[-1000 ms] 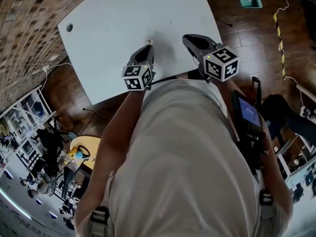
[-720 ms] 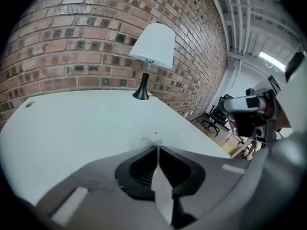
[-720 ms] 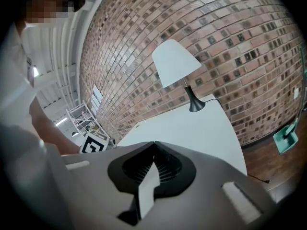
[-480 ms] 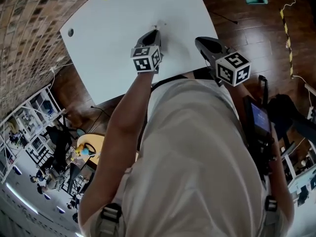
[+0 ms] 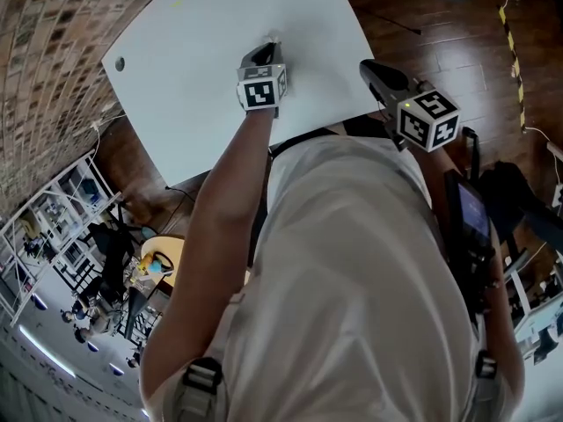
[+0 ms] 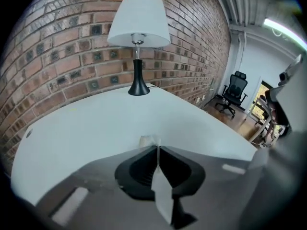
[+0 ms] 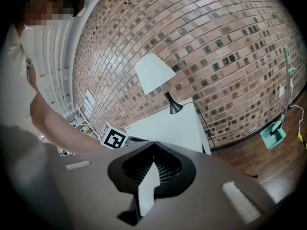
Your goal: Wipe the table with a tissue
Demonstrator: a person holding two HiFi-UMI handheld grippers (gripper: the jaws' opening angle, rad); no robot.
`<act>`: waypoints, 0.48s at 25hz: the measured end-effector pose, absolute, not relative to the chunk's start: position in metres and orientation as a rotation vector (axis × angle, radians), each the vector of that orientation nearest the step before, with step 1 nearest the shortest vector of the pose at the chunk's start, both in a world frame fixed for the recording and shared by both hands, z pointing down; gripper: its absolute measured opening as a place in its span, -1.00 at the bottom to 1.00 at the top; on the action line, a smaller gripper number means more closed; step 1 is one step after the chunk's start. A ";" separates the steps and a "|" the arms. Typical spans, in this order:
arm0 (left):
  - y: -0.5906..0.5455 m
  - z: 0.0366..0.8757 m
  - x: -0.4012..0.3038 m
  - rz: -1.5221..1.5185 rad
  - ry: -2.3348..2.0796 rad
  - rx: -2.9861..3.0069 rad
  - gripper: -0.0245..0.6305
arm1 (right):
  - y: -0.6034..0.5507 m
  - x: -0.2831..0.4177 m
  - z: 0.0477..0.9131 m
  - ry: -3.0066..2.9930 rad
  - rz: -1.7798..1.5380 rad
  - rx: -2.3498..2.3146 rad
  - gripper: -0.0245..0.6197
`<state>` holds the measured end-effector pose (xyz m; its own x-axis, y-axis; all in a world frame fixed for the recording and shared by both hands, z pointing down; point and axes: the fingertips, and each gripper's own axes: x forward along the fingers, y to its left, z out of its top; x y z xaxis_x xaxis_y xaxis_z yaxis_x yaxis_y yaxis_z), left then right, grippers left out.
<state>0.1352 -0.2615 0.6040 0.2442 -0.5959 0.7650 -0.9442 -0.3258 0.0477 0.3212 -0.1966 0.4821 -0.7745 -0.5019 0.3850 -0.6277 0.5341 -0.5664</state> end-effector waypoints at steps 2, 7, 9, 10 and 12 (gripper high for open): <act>-0.261 0.606 0.139 0.931 -1.405 1.995 -0.86 | -0.200 0.324 0.482 -2.601 1.066 0.962 -0.90; -0.250 0.605 0.160 0.978 -1.345 2.008 -0.86 | -0.207 0.327 0.477 -2.624 1.065 0.953 -0.90; -0.244 0.606 0.166 0.945 -1.360 1.989 -0.86 | -0.209 0.327 0.476 -2.631 1.065 0.951 -0.90; -0.242 0.606 0.169 0.923 -1.371 1.976 -0.86 | -0.209 0.328 0.475 -2.633 1.064 0.949 -0.90; -0.235 0.606 0.179 0.882 -1.376 1.960 -0.86 | -0.211 0.329 0.475 -2.635 1.062 0.941 -0.90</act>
